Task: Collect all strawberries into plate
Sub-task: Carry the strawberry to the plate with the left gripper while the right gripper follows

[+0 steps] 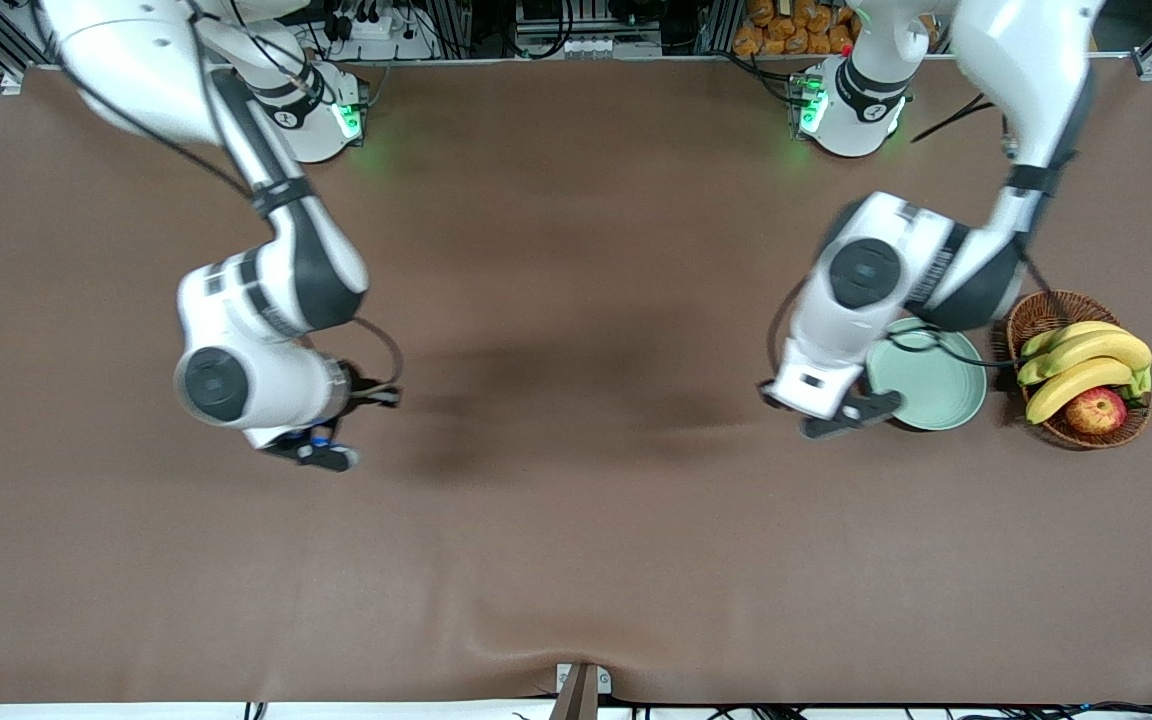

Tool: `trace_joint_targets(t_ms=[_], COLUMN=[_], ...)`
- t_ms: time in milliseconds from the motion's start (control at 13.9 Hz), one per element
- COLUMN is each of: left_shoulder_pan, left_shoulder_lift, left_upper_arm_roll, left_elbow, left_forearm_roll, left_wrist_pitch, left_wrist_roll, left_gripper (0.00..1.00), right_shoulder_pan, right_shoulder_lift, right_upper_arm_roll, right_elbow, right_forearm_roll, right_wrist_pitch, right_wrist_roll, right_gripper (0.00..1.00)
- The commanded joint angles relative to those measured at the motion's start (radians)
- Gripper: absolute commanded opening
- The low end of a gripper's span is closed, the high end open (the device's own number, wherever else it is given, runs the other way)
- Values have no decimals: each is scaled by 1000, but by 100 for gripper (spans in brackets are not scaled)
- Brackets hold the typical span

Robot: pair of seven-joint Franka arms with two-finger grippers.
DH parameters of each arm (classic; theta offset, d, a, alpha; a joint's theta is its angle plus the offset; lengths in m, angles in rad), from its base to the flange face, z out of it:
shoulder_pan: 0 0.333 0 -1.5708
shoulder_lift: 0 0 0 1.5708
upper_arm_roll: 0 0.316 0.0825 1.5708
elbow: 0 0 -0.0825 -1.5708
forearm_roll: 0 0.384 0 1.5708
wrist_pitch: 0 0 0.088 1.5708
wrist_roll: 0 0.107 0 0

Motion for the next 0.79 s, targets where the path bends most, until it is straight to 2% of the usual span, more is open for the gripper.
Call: trace_joint_targets(t_ms=[0, 359, 575, 719], left_shoulder_pan=[105, 260, 348, 371], left_shoulder_lift=[-16, -17, -16, -6], left_upper_arm_roll=[-14, -16, -16, -16], left_elbow=[-17, -86, -124, -140], left_forearm_roll=[-23, -23, -23, -23], left_wrist_pitch=[-45, -56, -56, -56], left_wrist_roll=[131, 308, 423, 465], left_gripper=[0, 0, 0, 0], right_shoulder_pan=[97, 281, 382, 437], right_shoulder_lift=[-11, 34, 102, 153], right_upper_arm_roll=[-9, -10, -10, -13], right_elbow=[-10, -10, -8, -4], right_forearm_roll=[46, 46, 42, 34], right_wrist_pitch=[66, 245, 399, 494], right_wrist_roll=[181, 468, 613, 679], right_gripper=[1, 1, 1, 3])
